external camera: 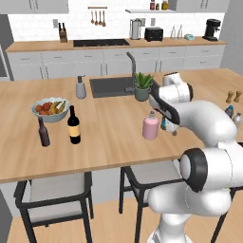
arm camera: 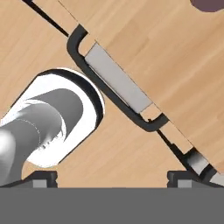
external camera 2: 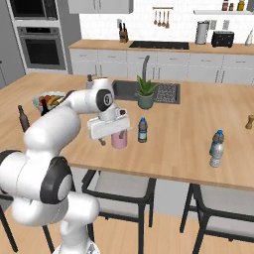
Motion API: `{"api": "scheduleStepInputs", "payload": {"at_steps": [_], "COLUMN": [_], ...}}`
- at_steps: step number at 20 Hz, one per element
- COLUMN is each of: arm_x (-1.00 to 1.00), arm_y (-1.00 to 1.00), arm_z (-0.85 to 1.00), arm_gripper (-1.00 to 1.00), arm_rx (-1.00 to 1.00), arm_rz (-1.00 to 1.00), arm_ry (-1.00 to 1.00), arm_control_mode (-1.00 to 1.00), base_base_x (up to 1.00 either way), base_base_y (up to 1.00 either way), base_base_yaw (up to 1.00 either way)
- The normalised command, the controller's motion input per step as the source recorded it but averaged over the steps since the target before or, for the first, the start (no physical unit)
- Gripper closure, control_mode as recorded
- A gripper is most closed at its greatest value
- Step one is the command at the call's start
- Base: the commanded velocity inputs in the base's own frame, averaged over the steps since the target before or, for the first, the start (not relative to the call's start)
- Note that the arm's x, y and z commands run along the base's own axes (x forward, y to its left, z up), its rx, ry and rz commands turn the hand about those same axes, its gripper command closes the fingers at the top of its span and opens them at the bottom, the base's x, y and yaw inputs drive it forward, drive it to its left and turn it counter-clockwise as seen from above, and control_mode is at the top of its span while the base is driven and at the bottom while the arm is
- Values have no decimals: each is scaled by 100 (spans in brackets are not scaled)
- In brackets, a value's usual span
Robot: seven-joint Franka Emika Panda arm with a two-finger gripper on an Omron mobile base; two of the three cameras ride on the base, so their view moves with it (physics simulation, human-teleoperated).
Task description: Move the plastic bottles in the middle to the plastics group, and the glass bottles in the middle to the glass group.
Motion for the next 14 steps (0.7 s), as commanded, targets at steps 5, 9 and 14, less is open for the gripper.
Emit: {"api": "scheduleStepInputs", "payload": {"at_steps": [5, 9, 14], "arm_x": [4, 24, 37], "arm_y": [42, 20, 16], "arm_z": [-17, 4, 26], "arm_gripper": [-100, -100, -100], "arm_rx": [27, 18, 2], "arm_rz": [14, -30, -52], "arm_ry": [-28, -25, -2], "arm_control_mode": [-100, -100, -100], "base_base_x": [0, 0, 0], "base_base_y": [0, 0, 0], "base_base_yaw": [0, 0, 0]}}
